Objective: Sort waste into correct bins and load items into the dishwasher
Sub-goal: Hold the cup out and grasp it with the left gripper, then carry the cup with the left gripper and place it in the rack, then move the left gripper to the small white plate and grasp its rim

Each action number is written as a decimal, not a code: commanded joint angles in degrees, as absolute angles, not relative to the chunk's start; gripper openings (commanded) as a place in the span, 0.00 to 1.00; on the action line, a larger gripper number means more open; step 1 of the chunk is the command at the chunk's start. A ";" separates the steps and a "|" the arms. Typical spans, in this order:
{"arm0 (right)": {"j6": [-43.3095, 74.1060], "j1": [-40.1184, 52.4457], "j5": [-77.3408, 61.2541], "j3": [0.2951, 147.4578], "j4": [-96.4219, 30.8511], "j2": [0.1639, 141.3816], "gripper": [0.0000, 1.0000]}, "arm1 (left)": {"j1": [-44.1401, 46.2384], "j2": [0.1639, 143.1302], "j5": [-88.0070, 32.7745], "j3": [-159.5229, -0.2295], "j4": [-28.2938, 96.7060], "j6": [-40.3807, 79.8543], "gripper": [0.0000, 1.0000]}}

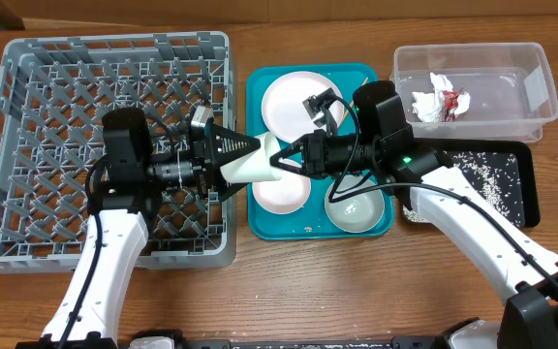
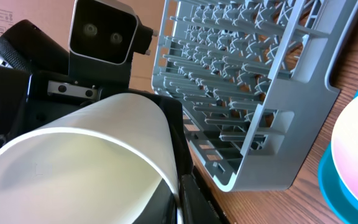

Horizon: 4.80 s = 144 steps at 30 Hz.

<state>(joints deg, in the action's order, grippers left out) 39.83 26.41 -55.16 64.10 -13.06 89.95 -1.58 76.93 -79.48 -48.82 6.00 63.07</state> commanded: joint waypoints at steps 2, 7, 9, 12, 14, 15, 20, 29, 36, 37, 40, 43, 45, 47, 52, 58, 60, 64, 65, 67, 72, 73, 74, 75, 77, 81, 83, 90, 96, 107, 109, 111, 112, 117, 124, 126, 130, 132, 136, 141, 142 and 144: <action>39.59 27.05 -55.57 63.64 -13.41 89.82 0.04 | -2.83 77.14 -79.79 -50.26 5.56 63.48 0.91; 39.31 27.05 -55.57 63.64 -13.41 89.82 0.04 | -2.90 77.14 -80.03 -50.26 5.54 63.44 0.74; 39.03 27.05 -55.57 63.64 -13.61 89.82 0.04 | -2.90 77.14 -80.20 -50.26 5.54 63.44 0.64; 38.89 27.05 -55.57 63.64 -13.80 89.82 0.04 | -2.90 77.14 -80.18 -50.26 5.52 63.20 0.47; 38.79 27.05 -55.55 63.64 -13.80 89.82 0.04 | -2.90 77.14 -80.16 -50.26 5.50 63.09 0.40; 38.81 27.05 -55.55 63.64 -13.80 89.82 0.04 | -2.90 77.14 -80.16 -50.26 5.43 63.00 0.38; 37.21 26.79 -55.48 63.64 -13.76 89.82 0.50 | -2.90 77.12 -80.55 -50.26 2.46 60.55 0.25; 31.75 20.14 -53.12 63.64 -17.28 89.82 0.88 | -4.40 77.12 -78.17 -50.46 -8.45 59.64 0.25; 26.50 16.62 -43.59 63.64 -24.75 89.82 1.00 | -8.80 77.10 -62.67 -50.76 -0.95 50.19 0.28; 26.48 16.64 -41.19 63.64 -25.58 89.82 1.00 | -9.21 77.10 -57.60 -51.59 3.62 47.18 0.28; 26.48 16.75 -37.36 63.64 -27.09 89.82 1.00 | -8.95 77.10 -48.14 -56.16 17.78 39.22 0.27; 26.48 16.75 -34.41 63.64 -28.12 89.82 1.00 | -8.10 77.10 -37.78 -65.01 36.03 30.35 0.25; 26.48 16.75 -32.75 63.64 -28.42 89.82 1.00 | -7.16 77.10 -30.30 -72.18 47.72 25.89 0.24; 26.48 16.75 -31.73 63.64 -28.53 89.82 1.00 | -5.93 77.10 -21.41 -79.59 58.89 23.53 0.25; 26.50 16.75 -29.36 63.64 -29.32 89.82 1.00 | -1.13 77.10 -2.98 -91.48 80.05 24.75 0.27; 26.50 16.75 -26.11 63.64 -30.30 89.82 1.00 | 3.77 77.19 3.03 -88.14 89.41 30.09 0.26; 26.50 16.75 -25.41 63.64 -30.74 89.82 1.00 | 4.38 77.19 3.25 -85.47 89.69 30.85 0.26; 26.52 16.75 -25.52 63.64 -30.98 89.82 1.00 | 5.45 77.19 3.18 -77.97 85.08 31.33 0.26; 26.52 16.75 -25.52 63.64 -31.03 89.82 1.00 | 5.65 77.19 3.16 -76.09 83.44 31.33 0.26; 26.52 16.75 -25.52 63.64 -31.33 89.82 1.00 | 5.89 77.19 3.11 -72.29 79.75 31.33 0.26; 26.52 16.75 -25.52 63.64 -32.08 89.82 1.00 | 6.70 77.25 3.22 -66.04 72.16 31.33 0.25; 26.52 16.75 -25.52 63.64 -32.12 89.82 1.00 | 6.87 77.25 3.25 -65.14 71.07 31.33 0.25; 26.52 16.75 -25.52 63.64 -32.21 89.82 1.00 | 6.98 77.25 3.57 -64.51 70.43 31.33 0.26; 26.52 16.75 -25.52 63.64 -32.29 89.82 1.00 | 7.18 77.25 4.29 -63.86 69.78 31.33 0.26; 26.52 16.75 -25.52 63.64 -32.42 89.82 1.00 | 7.64 77.25 5.76 -62.37 68.51 31.33 0.26; 26.52 16.75 -25.52 63.64 -32.49 89.82 1.00 | 8.23 77.25 5.96 -59.20 65.32 32.01 0.27; 26.52 16.75 -25.52 63.64 -32.49 89.82 1.00 | 8.40 77.25 5.96 -57.56 63.07 32.51 0.27; 26.52 16.75 -25.52 63.64 -32.84 89.82 1.00 | 8.40 77.25 5.91 -54.85 60.47 33.23 0.56; 26.50 16.75 -25.52 63.64 -32.82 89.82 1.00 | 8.40 77.23 5.93 -56.23 60.84 33.23 0.67; 26.50 16.75 -25.52 63.64 -32.67 89.82 1.00 | 8.40 77.23 5.85 -65.76 66.08 30.74 0.91; 26.50 16.75 -25.52 63.64 -32.69 89.82 1.00 | 8.40 77.23 5.28 -66.87 66.98 29.98 0.91; 26.50 16.75 -25.54 63.66 -32.69 89.82 1.00 | 8.38 77.23 4.67 -67.72 67.66 29.95 0.91; 26.50 16.75 -25.56 63.72 -32.71 89.80 1.00 | 8.40 77.23 4.16 -68.31 67.90 29.93 0.90; 23.68 16.75 -25.74 65.54 -34.28 88.03 1.00 | 8.40 77.21 2.90 -74.24 71.40 28.84 0.86; 22.26 16.75 -23.27 69.60 -40.10 81.19 1.00 | 11.81 77.10 0.36 -84.33 74.72 25.19 0.86; 22.28 16.75 -22.59 69.63 -41.45 79.33 1.00 | 13.80 77.12 0.36 -84.99 73.60 25.21 0.87; 22.26 16.73 -20.36 69.63 -44.51 77.01 1.00 | 17.61 77.32 0.45 -84.88 71.22 25.17 0.89; 22.26 16.73 -19.14 69.63 -45.67 76.55 1.00 | 19.20 77.54 0.45 -84.88 70.00 24.12 0.90; 22.26 16.73 -18.50 69.63 -47.13 76.51 1.00 | 21.21 78.24 0.58 -84.86 67.96 23.51 0.91; 22.24 16.73 -18.44 69.63 -47.81 76.51 1.00 | 22.39 79.48 0.38 -84.86 66.24 23.55 0.92; 22.24 16.73 -18.44 69.63 -47.83 76.51 1.00 | 22.55 79.92 0.38 -84.86 65.87 23.53 0.92; 22.24 16.73 -18.44 69.63 -47.83 76.51 1.00 | 22.55 80.71 0.38 -84.86 65.30 23.55 0.92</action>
